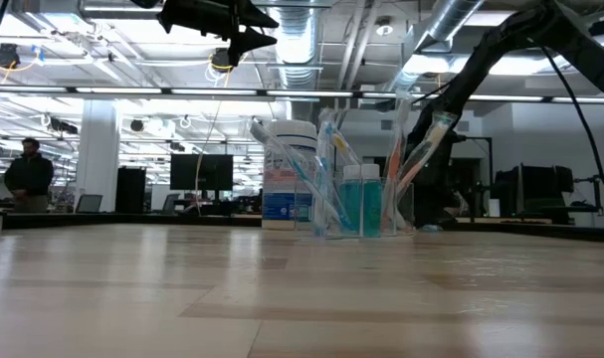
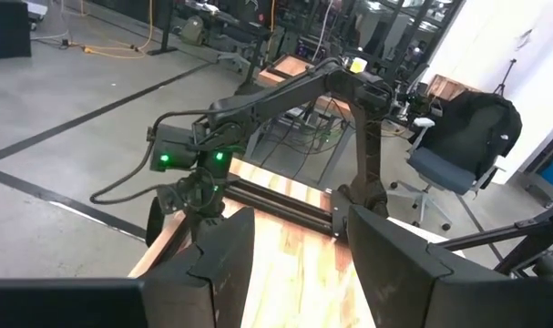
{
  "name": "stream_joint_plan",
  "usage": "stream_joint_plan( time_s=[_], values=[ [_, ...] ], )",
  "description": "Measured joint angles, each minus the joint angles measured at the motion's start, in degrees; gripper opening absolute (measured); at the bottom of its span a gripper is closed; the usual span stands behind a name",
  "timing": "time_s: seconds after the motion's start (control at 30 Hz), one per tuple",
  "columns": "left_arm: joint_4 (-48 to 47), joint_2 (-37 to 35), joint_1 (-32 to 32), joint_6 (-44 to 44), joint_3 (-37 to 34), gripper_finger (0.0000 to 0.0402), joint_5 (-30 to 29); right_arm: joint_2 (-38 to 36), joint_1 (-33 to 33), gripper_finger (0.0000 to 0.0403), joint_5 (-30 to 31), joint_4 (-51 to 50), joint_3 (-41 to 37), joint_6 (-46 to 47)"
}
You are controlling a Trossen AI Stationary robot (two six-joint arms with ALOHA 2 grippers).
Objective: Pick & Place toothbrushing station
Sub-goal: Put the blue toothbrush into the transparent organizer
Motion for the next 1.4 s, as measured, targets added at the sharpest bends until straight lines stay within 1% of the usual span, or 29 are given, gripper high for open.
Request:
stream_joint_plan(
  time_s=[0.03,0.13,0.2,0.27,0.43,0.57,0.73,0.9,1.0,1.13,1.27,1.4],
  values=[
    [0.0,0.0,0.0,0.0,0.0,0.0172,0.0,-0.02,0.08,0.0019,-0.21,-0.41,-0.01,-0.06],
    [0.01,0.0,0.0,-0.01,0.0,0.0172,0.02,0.02,0.23,0.0023,-0.89,-1.24,-0.02,0.18],
    [0.03,0.0,0.0,-0.13,0.0,0.0172,0.0,0.12,0.19,0.0013,-1.53,-2.94,0.46,0.1],
    [0.36,0.0,0.0,-0.15,0.0,0.0172,0.01,0.39,0.23,0.0006,-1.52,-7.07,1.45,-0.61],
    [1.38,-0.04,0.0,-0.33,0.0,0.0172,0.02,0.49,-0.26,0.0004,-0.64,-14.73,6.09,-3.09],
    [1.67,-0.18,0.0,-0.76,0.0,0.0172,0.02,0.4,-0.62,0.0002,-0.3,-20.43,11.02,-4.48],
    [1.88,-0.26,0.0,-0.66,0.0,0.0172,0.02,0.21,-0.65,0.0002,0.09,-27.38,19.35,-7.11],
    [2.21,-0.26,0.0,-0.66,0.0,0.0172,0.0,0.17,0.11,0.0002,0.96,-32.29,26.93,-6.01],
    [2.35,-0.26,0.0,-0.87,0.0,0.0172,0.0,0.14,0.47,0.0002,0.95,-34.61,30.69,-5.08],
    [2.84,-0.26,0.0,-1.03,0.0,0.0172,0.01,0.1,2.17,0.0001,0.64,-34.47,33.17,-2.17],
    [3.04,-0.26,0.0,-0.86,0.01,0.0172,0.0,0.1,4.69,0.0001,0.24,-34.95,35.63,-1.94],
    [3.28,-0.25,0.0,-0.86,0.0,0.0172,0.0,0.1,6.27,0.0001,0.35,-37.6,39.22,-1.95]
  ],
)
